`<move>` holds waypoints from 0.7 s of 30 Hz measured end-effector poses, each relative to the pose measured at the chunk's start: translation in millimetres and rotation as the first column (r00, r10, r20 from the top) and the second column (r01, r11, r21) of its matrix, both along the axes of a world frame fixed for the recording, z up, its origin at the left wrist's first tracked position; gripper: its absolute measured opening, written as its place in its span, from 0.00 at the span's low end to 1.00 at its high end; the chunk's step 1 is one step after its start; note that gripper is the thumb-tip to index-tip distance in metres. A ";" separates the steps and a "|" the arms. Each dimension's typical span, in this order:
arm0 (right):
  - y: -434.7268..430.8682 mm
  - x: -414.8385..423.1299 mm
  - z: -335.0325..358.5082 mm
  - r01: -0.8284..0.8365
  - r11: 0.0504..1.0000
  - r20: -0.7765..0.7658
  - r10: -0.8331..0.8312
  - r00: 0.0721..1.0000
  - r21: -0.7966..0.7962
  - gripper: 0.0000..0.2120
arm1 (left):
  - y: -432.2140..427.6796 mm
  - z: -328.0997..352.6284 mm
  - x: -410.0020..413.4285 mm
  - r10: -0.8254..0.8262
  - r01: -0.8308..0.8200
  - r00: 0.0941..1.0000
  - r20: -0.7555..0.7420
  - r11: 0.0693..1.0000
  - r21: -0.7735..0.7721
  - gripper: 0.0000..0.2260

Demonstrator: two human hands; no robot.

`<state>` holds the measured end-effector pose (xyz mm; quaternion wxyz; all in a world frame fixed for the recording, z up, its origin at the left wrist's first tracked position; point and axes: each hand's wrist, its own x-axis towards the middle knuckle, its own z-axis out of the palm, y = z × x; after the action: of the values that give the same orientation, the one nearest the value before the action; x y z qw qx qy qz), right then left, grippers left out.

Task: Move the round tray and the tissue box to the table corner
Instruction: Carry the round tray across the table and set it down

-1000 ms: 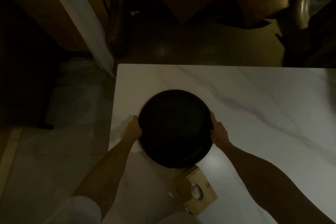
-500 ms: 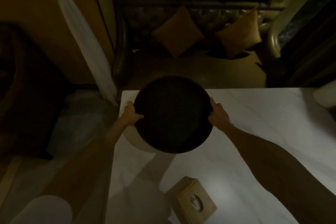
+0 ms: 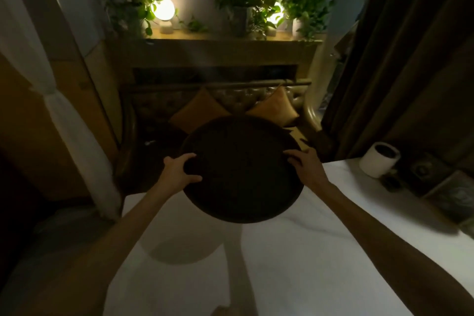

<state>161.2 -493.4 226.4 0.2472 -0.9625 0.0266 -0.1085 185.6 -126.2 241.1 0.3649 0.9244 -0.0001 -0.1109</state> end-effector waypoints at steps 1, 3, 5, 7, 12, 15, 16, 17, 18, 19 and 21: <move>-13.0 -11.5 1.3 0.013 1.000 0.003 -0.013 1.000 -0.003 0.14 | -13.1 -0.3 -8.7 -0.007 0.007 1.000 0.022 1.000 0.002 0.34; -40.8 -33.8 0.9 0.020 1.000 0.029 -0.019 0.999 -0.018 0.14 | -41.1 -2.2 -27.4 -0.016 0.016 0.998 0.053 1.000 0.005 0.36; -74.0 -53.6 -5.2 0.008 1.000 0.057 -0.007 0.998 -0.019 0.13 | -74.5 -2.3 -54.1 0.008 -0.009 0.999 0.052 1.000 0.021 0.35; -110.3 -73.4 -13.2 -0.007 1.000 0.065 0.008 0.998 -0.015 0.12 | -111.8 -2.6 -87.3 0.038 -0.039 0.998 0.040 0.999 0.022 0.34; -192.7 -124.2 -27.0 -0.039 0.999 0.064 0.038 0.997 0.006 0.13 | -202.2 -14.5 -153.5 0.133 -0.133 0.991 0.012 0.991 0.016 0.30; -235.0 -144.3 -36.2 -0.065 0.998 0.026 0.064 0.998 0.009 0.15 | -250.1 -17.6 -178.6 0.211 -0.210 0.977 -0.019 0.977 0.026 0.29; -246.6 -150.0 -38.4 -0.066 0.998 0.014 0.066 0.998 0.015 0.15 | -264.0 -17.8 -185.4 0.232 -0.231 0.973 -0.022 0.973 0.018 0.29; -256.4 -155.4 -38.8 -0.060 0.998 0.009 0.060 0.998 0.029 0.16 | -275.6 -19.1 -190.4 0.248 -0.248 0.968 -0.029 0.969 0.006 0.30; -264.8 -161.2 -39.0 -0.055 0.998 0.007 0.055 0.998 0.037 0.15 | -286.3 -18.7 -194.5 0.257 -0.257 0.966 -0.027 0.966 0.002 0.30; -271.6 -167.3 -40.7 -0.047 0.998 0.010 0.047 0.999 0.045 0.15 | -294.6 -18.9 -198.4 0.259 -0.259 0.965 -0.028 0.966 0.009 0.31; -280.1 -183.7 -45.4 -0.014 0.997 0.012 0.013 1.000 0.073 0.14 | -307.9 -19.2 -207.8 0.257 -0.257 0.966 -0.014 0.966 0.033 0.31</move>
<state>-22.5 -773.5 181.0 0.2832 -0.9523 0.0228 -0.1111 -22.2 -434.1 221.9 0.3620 0.9210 0.1249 -0.0710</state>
